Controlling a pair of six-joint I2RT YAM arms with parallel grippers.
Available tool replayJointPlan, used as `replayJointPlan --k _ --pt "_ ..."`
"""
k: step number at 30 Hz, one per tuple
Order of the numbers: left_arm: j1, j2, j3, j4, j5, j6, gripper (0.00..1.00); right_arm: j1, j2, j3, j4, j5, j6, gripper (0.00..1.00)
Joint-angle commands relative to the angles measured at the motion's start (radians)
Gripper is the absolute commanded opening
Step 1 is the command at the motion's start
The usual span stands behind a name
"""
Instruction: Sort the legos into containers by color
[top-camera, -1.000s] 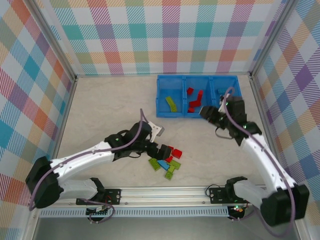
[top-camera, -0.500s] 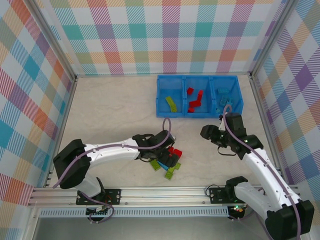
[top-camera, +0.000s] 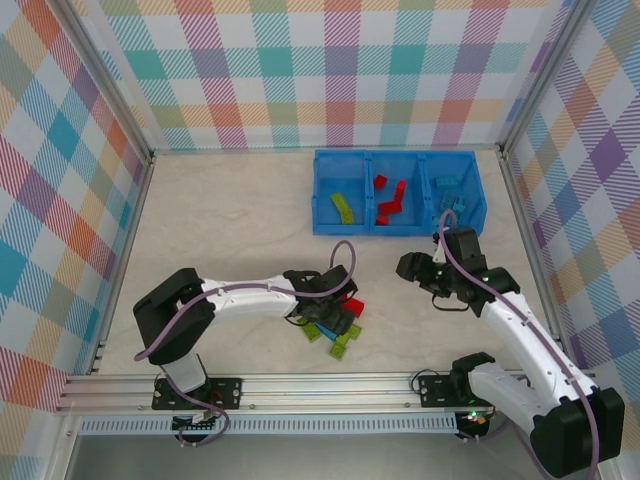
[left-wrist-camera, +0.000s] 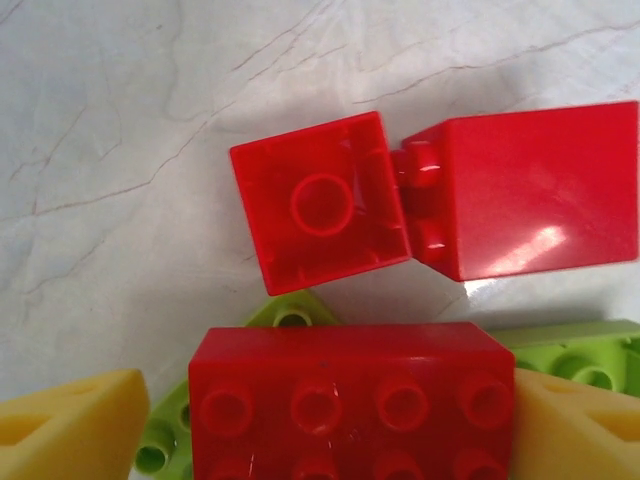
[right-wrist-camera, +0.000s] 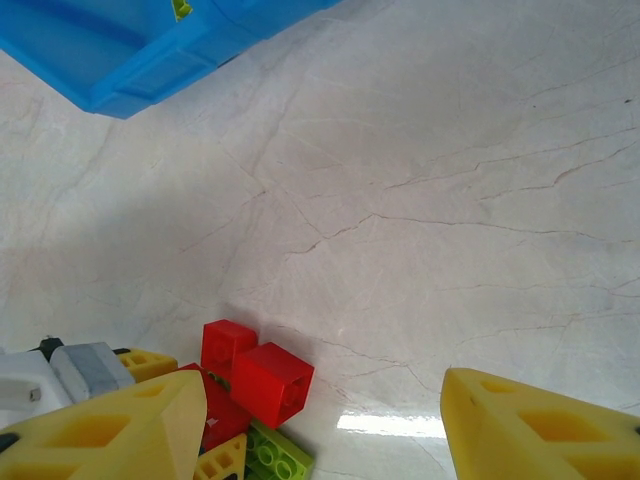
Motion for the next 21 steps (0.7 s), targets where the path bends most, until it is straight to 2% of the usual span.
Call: replayJointPlan --k 1,4,8,15,19,21 --pt "-0.006 0.013 0.023 0.014 -0.026 -0.013 0.80 0.006 -0.024 -0.015 0.012 -0.012 -0.004 0.65" --pt "-0.006 -0.003 0.018 0.025 -0.024 -0.023 0.70 0.008 -0.026 -0.014 0.007 -0.019 -0.001 0.65" --pt "-0.006 -0.057 0.007 0.043 -0.024 -0.027 0.62 0.021 -0.029 -0.005 0.001 -0.038 0.012 0.66" --pt "-0.003 -0.194 0.047 0.045 -0.052 0.015 0.61 0.102 -0.049 0.000 0.036 -0.102 0.026 0.68" --pt "0.043 -0.145 0.152 0.097 -0.091 0.123 0.61 0.159 -0.078 -0.022 0.079 -0.087 0.033 0.69" --pt "0.081 -0.093 0.200 0.183 -0.056 0.171 0.61 0.175 -0.090 -0.026 0.074 -0.072 0.034 0.69"
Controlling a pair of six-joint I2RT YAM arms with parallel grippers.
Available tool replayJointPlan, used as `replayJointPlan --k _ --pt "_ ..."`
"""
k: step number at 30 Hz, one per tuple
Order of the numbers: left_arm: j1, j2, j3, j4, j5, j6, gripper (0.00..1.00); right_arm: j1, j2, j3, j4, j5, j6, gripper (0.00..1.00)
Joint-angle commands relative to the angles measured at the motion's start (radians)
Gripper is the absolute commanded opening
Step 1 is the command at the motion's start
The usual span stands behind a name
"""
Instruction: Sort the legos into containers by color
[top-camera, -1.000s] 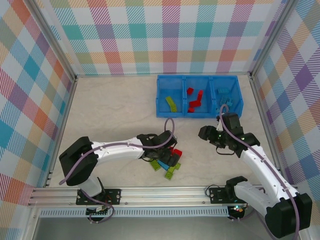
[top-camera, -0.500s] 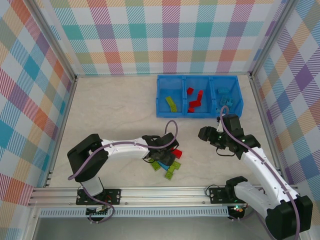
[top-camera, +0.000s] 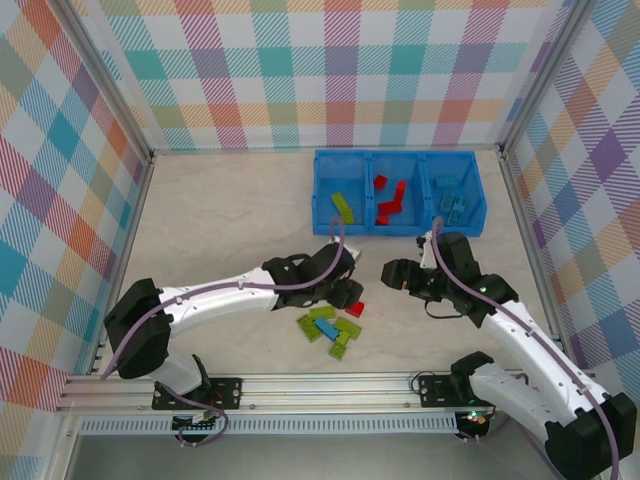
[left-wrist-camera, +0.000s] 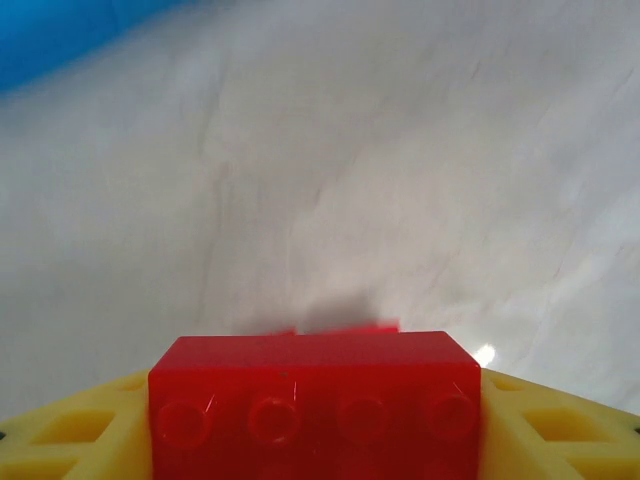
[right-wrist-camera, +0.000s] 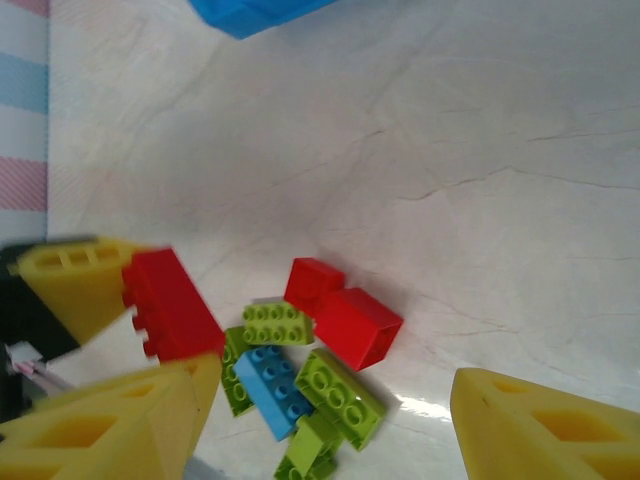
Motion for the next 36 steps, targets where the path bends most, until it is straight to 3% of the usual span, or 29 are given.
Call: replayJointPlan --k 1,9,14,17,20,25,31,36 --pt "0.064 0.088 0.097 0.157 0.012 0.114 0.61 0.026 -0.033 -0.020 0.024 0.004 0.011 0.69" --pt "0.155 0.435 0.566 0.199 0.022 0.277 0.61 0.032 -0.184 -0.045 -0.070 0.083 0.031 0.69" --pt "0.204 0.674 0.882 0.153 0.094 0.326 0.63 0.033 -0.241 -0.050 -0.132 0.111 0.032 0.69" --pt "0.222 0.775 1.050 0.064 0.111 0.321 0.73 0.033 -0.260 -0.057 -0.142 0.113 0.036 0.69" --pt "0.229 0.794 1.113 0.034 0.120 0.314 0.85 0.033 -0.266 -0.064 -0.144 0.116 0.038 0.69" --pt "0.228 0.650 1.022 0.054 0.166 0.261 0.92 0.033 -0.238 -0.066 -0.147 0.139 0.044 0.69" --pt "0.216 0.218 0.488 0.309 0.217 0.216 0.95 0.044 -0.134 -0.053 -0.127 0.123 0.071 0.68" --pt "0.188 -0.090 0.203 0.213 0.202 0.302 1.00 0.161 0.036 -0.030 -0.056 0.173 0.112 0.67"
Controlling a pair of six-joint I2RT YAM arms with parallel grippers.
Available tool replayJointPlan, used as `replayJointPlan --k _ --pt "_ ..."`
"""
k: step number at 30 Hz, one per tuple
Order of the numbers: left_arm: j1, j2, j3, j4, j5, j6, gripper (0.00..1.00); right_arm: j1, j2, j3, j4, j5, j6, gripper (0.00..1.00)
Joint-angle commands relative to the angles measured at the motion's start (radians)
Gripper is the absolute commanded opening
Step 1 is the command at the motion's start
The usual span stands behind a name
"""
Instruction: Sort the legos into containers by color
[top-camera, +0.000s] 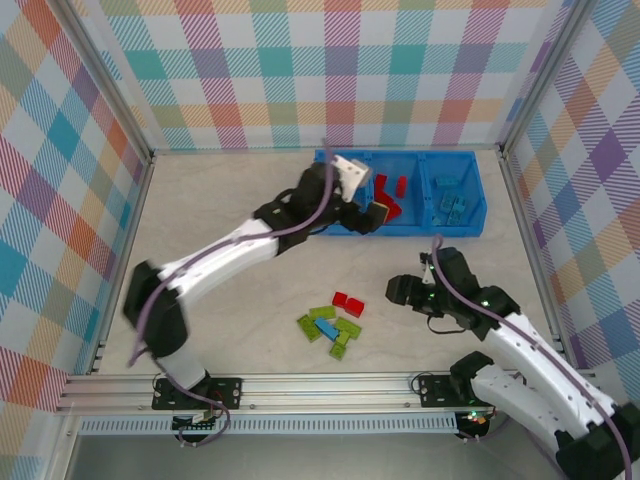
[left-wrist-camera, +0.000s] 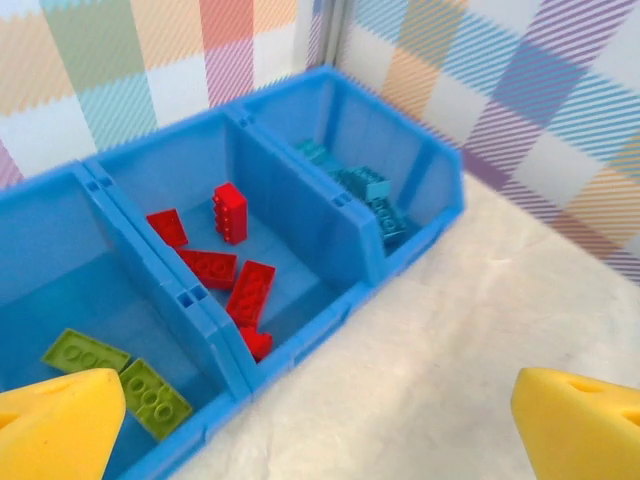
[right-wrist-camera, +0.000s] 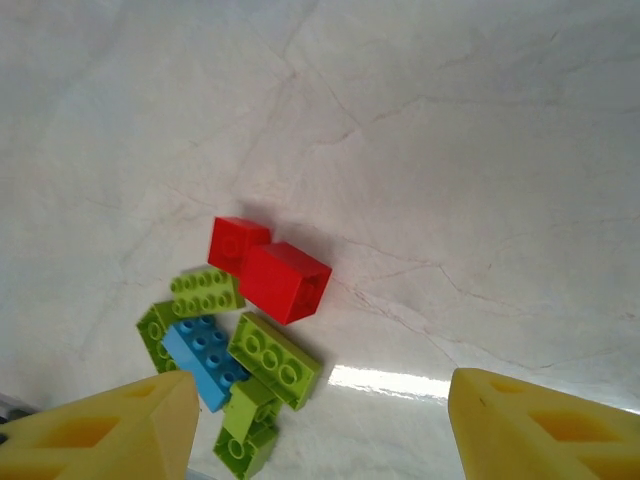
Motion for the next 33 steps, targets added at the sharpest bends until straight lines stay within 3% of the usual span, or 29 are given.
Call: replayJointPlan --k 1,3,5,10,13,16,22,29,33 --pt "-0.027 -0.179 -0.105 -0.068 0.003 0.077 1.00 0.098 0.104 0.037 0.056 0.057 0.058 0.68" --pt "-0.041 -0.286 -0.142 -0.207 -0.015 0.130 1.00 0.163 0.181 0.045 0.095 0.085 0.092 0.69" --pt "-0.091 -0.394 -0.187 -0.288 -0.105 0.179 1.00 0.212 0.263 0.056 0.146 0.089 0.121 0.72" --pt "-0.103 -0.659 -0.351 -0.444 -0.038 0.195 1.00 0.286 0.463 0.108 0.263 0.094 0.141 0.83" --pt "-0.105 -0.814 -0.470 -0.501 0.048 0.320 1.00 0.291 0.528 0.120 0.298 0.129 0.147 0.83" --pt "-0.105 -0.920 -0.567 -0.493 0.012 0.371 1.00 0.293 0.559 0.109 0.329 0.163 0.162 0.80" --pt "-0.104 -0.939 -0.646 -0.402 0.060 0.412 1.00 0.293 0.637 0.125 0.337 0.186 0.170 0.71" --pt "-0.103 -0.853 -0.607 -0.433 0.093 0.442 1.00 0.298 0.652 0.090 0.363 0.182 0.205 0.48" --pt "-0.103 -0.866 -0.619 -0.426 0.125 0.451 1.00 0.297 0.626 0.069 0.333 0.205 0.216 0.43"
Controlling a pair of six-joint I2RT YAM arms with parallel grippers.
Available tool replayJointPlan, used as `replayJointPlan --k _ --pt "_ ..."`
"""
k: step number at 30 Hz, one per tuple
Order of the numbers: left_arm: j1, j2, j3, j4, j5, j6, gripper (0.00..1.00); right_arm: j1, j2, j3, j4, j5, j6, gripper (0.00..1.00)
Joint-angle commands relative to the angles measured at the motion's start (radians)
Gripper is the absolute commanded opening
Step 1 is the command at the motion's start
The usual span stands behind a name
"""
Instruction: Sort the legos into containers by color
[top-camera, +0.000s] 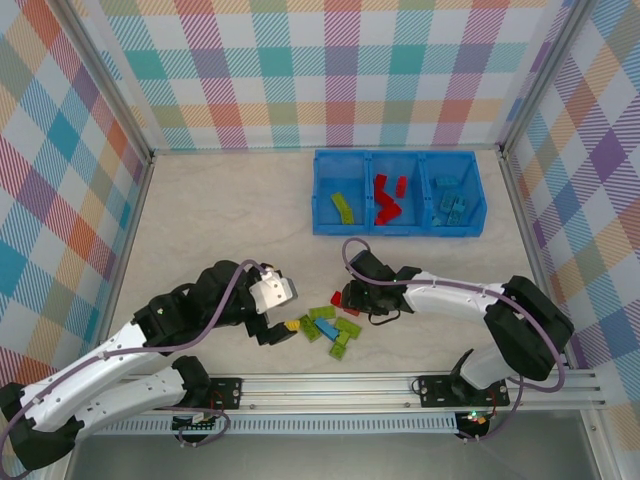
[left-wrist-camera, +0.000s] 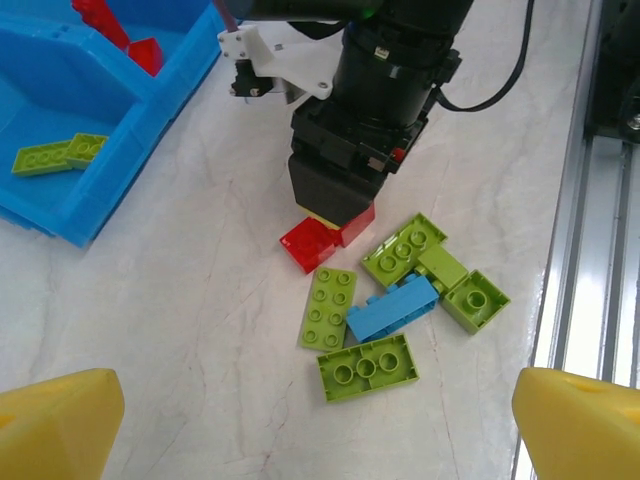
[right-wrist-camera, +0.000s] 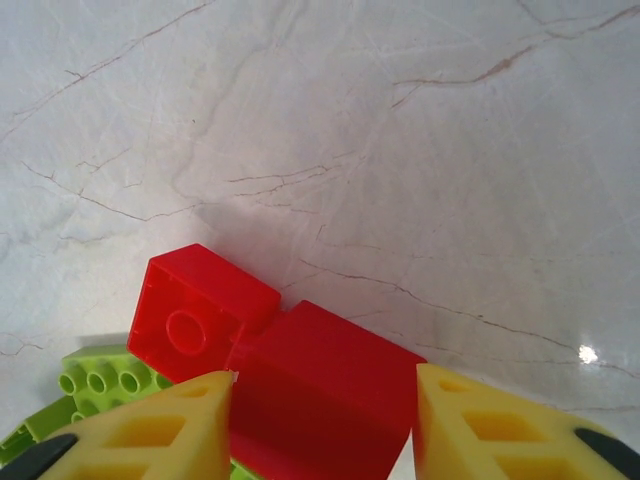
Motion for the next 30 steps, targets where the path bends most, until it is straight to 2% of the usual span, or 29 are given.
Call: replayJointPlan --k 1,6,8,13,18,20,22,26,30 --pt "-0.002 -0.025 0.013 0.020 0.054 0.033 1.00 0.008 -0.028 -0.030 -0.038 0.040 0.018 0.44" --pt "-0.002 -0.049 0.001 0.041 0.096 0.043 1.00 0.008 -0.046 -0.035 -0.046 0.032 0.004 0.65" --pt "-0.002 -0.047 0.001 0.043 0.096 0.044 1.00 0.008 -0.022 -0.027 -0.036 0.014 -0.002 0.66" --pt "-0.002 -0.038 0.004 0.031 0.087 0.047 1.00 0.008 0.037 -0.033 -0.006 0.010 0.009 0.56" --pt "-0.002 -0.040 0.001 0.018 0.094 0.058 1.00 0.006 0.026 -0.021 -0.052 0.041 -0.002 0.44" --pt "-0.002 -0.044 -0.002 0.014 0.125 0.070 1.00 0.006 -0.006 -0.021 -0.078 0.060 -0.005 0.37" --pt "-0.002 -0.055 -0.022 0.029 0.201 0.096 1.00 0.006 -0.061 -0.016 -0.115 0.085 -0.015 0.31" --pt "-0.004 -0.065 -0.049 0.008 0.342 0.202 1.00 0.002 -0.182 0.020 -0.187 0.139 -0.056 0.31" --pt "-0.004 -0.101 -0.080 0.037 0.352 0.241 1.00 -0.061 -0.278 0.074 -0.223 0.184 -0.140 0.31"
